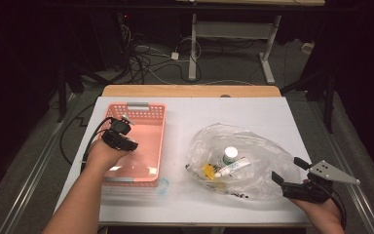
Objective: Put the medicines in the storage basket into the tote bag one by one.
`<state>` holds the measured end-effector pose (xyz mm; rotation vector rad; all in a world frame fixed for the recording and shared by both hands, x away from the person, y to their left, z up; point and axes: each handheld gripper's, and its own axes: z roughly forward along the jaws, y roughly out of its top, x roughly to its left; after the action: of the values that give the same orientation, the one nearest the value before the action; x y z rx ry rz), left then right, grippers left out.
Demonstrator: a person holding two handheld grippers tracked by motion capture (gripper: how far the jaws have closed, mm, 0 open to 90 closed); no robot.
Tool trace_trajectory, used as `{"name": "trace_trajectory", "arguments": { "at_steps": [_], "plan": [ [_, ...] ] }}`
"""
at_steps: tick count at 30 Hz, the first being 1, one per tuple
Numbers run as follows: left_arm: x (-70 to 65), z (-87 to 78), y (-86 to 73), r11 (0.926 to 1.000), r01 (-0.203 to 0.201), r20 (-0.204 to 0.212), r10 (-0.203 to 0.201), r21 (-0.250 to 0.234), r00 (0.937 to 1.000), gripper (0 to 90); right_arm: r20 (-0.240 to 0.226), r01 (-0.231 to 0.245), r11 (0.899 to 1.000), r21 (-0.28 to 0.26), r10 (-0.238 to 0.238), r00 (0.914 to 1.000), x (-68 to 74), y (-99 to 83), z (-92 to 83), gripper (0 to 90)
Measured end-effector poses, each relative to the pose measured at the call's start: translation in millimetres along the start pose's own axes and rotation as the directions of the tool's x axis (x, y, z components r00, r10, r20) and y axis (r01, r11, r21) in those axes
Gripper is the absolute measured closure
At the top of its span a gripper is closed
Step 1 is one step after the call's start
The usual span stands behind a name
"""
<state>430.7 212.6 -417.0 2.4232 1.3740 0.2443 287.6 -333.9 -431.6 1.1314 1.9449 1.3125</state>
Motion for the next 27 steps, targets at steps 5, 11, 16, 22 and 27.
{"name": "trace_trajectory", "arguments": {
  "at_steps": [5, 11, 16, 22, 27],
  "plan": [
    [-1.7, -0.6, -0.1, 1.0000, -0.004, -0.003, 0.004, 0.004, 1.0000, 58.1, 0.000, 0.000, 1.000, 0.001, 0.000, 1.0000, 0.0, -0.1, 0.5, 3.5],
    [-4.8, -3.2, 0.7, 0.9998, -0.016, -0.001, 0.016, 0.012, 0.9999, 58.1, 0.000, -0.003, 1.000, 0.002, 0.003, 1.0000, 0.7, 0.1, 0.8, 3.5],
    [-13.5, -11.2, 6.4, 0.9990, -0.042, -0.006, 0.042, 0.013, 0.9991, 58.2, -0.001, -0.004, 1.000, 0.003, 0.004, 1.0000, 0.8, -0.2, 1.2, 3.5],
    [-30.1, -27.0, 19.6, 0.9960, -0.090, -0.002, 0.090, 0.007, 0.9960, 58.2, -0.003, -0.001, 1.000, 0.003, 0.001, 1.0000, 1.3, -0.1, 1.8, 3.6],
    [-43.3, -39.5, 30.8, 0.9920, -0.126, 0.003, 0.126, 0.007, 0.9920, 58.2, -0.002, -0.002, 1.000, 0.003, 0.002, 1.0000, 1.6, -0.1, 1.6, 3.6]
  ]
}}
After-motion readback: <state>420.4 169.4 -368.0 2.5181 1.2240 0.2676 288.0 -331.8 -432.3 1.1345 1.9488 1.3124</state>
